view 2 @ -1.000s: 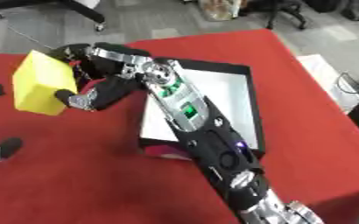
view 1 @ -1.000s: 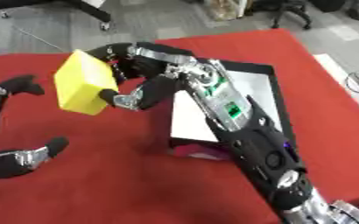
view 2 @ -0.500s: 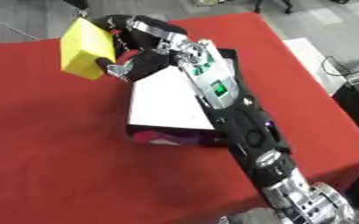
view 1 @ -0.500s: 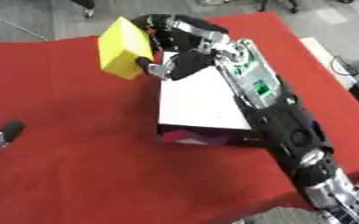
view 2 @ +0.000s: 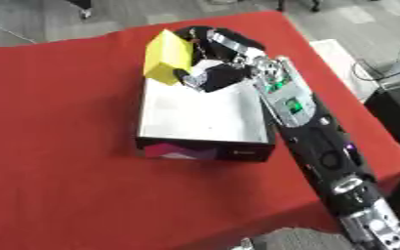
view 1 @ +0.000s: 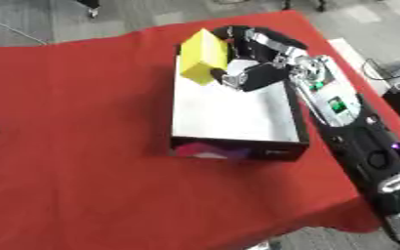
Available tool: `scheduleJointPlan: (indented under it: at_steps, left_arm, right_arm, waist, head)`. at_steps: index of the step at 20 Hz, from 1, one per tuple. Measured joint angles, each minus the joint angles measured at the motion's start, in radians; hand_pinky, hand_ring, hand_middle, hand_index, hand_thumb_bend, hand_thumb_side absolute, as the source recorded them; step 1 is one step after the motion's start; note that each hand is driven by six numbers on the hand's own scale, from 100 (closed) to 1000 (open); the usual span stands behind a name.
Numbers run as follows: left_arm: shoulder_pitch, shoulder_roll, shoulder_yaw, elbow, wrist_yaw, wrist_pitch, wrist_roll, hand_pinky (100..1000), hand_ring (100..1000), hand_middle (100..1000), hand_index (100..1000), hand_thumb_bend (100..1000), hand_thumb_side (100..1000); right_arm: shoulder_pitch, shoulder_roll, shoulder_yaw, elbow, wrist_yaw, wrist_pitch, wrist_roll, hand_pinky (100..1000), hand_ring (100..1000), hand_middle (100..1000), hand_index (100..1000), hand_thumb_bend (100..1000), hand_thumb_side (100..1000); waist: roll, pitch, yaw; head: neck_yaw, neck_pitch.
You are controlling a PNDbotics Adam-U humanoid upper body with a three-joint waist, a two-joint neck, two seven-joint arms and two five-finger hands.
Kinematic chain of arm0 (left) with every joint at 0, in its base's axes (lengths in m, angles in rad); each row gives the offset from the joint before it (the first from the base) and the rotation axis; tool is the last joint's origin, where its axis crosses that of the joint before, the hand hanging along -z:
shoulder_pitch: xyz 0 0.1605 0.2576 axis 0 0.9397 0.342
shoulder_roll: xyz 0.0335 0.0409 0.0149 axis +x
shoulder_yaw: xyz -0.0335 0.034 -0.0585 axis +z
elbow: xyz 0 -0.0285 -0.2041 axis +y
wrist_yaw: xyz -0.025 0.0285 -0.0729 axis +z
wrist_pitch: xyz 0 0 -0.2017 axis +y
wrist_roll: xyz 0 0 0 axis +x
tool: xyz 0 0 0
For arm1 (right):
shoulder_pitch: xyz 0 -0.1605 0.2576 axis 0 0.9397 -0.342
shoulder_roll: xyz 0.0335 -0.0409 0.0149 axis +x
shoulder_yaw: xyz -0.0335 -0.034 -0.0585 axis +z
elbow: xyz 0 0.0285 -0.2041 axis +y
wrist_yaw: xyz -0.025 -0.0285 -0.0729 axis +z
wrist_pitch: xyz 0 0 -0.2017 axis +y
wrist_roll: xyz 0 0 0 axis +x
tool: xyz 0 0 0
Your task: Pick up the objects with one hand, pass them to the other hand, and then place them into the box on the other side of the table.
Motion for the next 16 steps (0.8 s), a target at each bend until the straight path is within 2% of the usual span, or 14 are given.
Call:
scheduleJointPlan:
  at_steps: [4,8,10,13,14,16]
  left_arm:
    - [0.008,0.0,0.006,-0.011,0.007,0.003,0.009,1000,793,640,847,621,390]
    - [0.009,0.0,0.007,-0.022,0.012,0.003,0.014,1000,793,640,846,626,391]
    - [0.009,0.0,0.008,-0.029,0.013,0.003,0.017,1000,793,641,846,628,392]
    - [0.009,0.0,0.011,-0.038,0.014,0.001,0.022,1000,793,641,846,631,395]
    - [0.009,0.0,0.012,-0.041,0.015,0.002,0.024,1000,793,641,846,631,396]
    - [0.009,0.0,0.013,-0.042,0.015,0.002,0.025,1000,793,641,846,632,399]
  right_arm:
    - [0.053,-0.03,-0.024,0.011,0.04,-0.02,-0.022,733,727,744,596,230,100]
    - [0.075,-0.039,-0.035,0.027,0.081,-0.031,-0.026,744,760,785,640,242,100]
    - [0.078,-0.04,-0.04,0.036,0.102,-0.035,-0.023,767,813,848,705,254,100]
    - [0.078,-0.041,-0.041,0.046,0.13,-0.047,-0.01,821,950,1000,855,268,100]
    - [0.078,-0.041,-0.042,0.048,0.138,-0.054,-0.003,842,993,1000,899,260,100]
    - [0.078,-0.041,-0.046,0.049,0.154,-0.07,0.012,880,1000,1000,957,227,100]
  waist:
    - [0.006,0.0,0.0]
    - [0.022,0.0,0.001]
    - [0.031,0.0,0.004]
    - [0.043,0.0,0.006]
    - [0.047,0.001,0.006]
    - [0.053,0.001,0.007]
  head:
    - [-0.034,0.007]
    - [-0.037,0.005]
    - [-0.033,-0.002]
    - [-0.022,-0.013]
    - [-0.017,-0.017]
    - [-0.005,-0.024]
